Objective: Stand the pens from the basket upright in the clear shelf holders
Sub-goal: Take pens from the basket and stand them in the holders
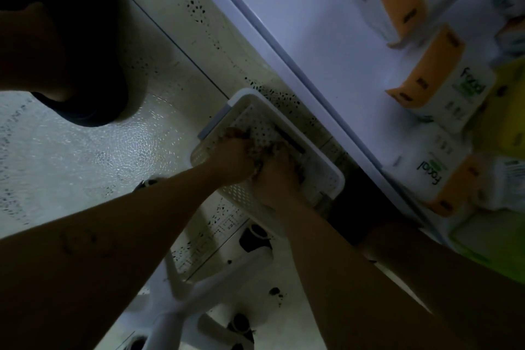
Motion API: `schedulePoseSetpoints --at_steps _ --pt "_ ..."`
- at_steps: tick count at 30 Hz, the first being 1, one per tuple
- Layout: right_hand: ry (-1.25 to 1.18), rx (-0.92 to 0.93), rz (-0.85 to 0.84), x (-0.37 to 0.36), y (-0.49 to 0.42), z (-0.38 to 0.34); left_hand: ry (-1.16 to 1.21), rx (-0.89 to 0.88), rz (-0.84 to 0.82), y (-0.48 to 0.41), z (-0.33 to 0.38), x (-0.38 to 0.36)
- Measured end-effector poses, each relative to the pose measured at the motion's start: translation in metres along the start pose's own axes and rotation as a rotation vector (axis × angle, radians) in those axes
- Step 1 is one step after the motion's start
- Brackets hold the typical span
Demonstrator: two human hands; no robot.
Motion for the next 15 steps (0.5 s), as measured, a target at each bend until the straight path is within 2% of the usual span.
schedulePoseSetpoints --at_steps 3,5,6,8,10,12,14,15 --pt "-0.049 -0.036 0.068 0.007 -0.002 0.007 0.027 -0.034 0.023 -0.002 0.0 0.005" --pt "0.001 0.027 0.089 0.006 -0.003 0.004 0.082 -0.033 0.024 -0.002 -0.003 0.005" --pt "-0.051 0.08 0.08 0.004 -0.005 0.004 0.114 -0.04 0.034 -0.002 -0.003 0.006" --pt "-0.324 0.174 0.199 0.013 -0.002 0.003 0.196 -0.01 0.064 0.001 -0.007 0.01" --pt "-0.583 0.156 0.239 0.016 0.003 0.009 0.353 0.042 0.096 0.004 -0.016 0.012" --pt "-0.438 0.119 0.318 0.027 0.007 0.001 0.487 0.068 0.127 0.006 -0.022 0.014" --pt "-0.269 0.095 0.3 0.021 0.0 -0.002 0.541 0.092 0.121 0.007 -0.024 0.014" --pt "-0.271 0.058 0.281 0.017 -0.004 0.0 0.56 0.1 0.113 0.007 -0.025 0.014"
Point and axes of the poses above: each hand's wrist, its own y-axis away from the middle knuckle, its own x-axis out of the back of the hand, z = x × y, the point moved 9 cm from there along -y, towards the middle knuckle, and after that the axes turned 14 degrees about -z, right-handed, at the moved point
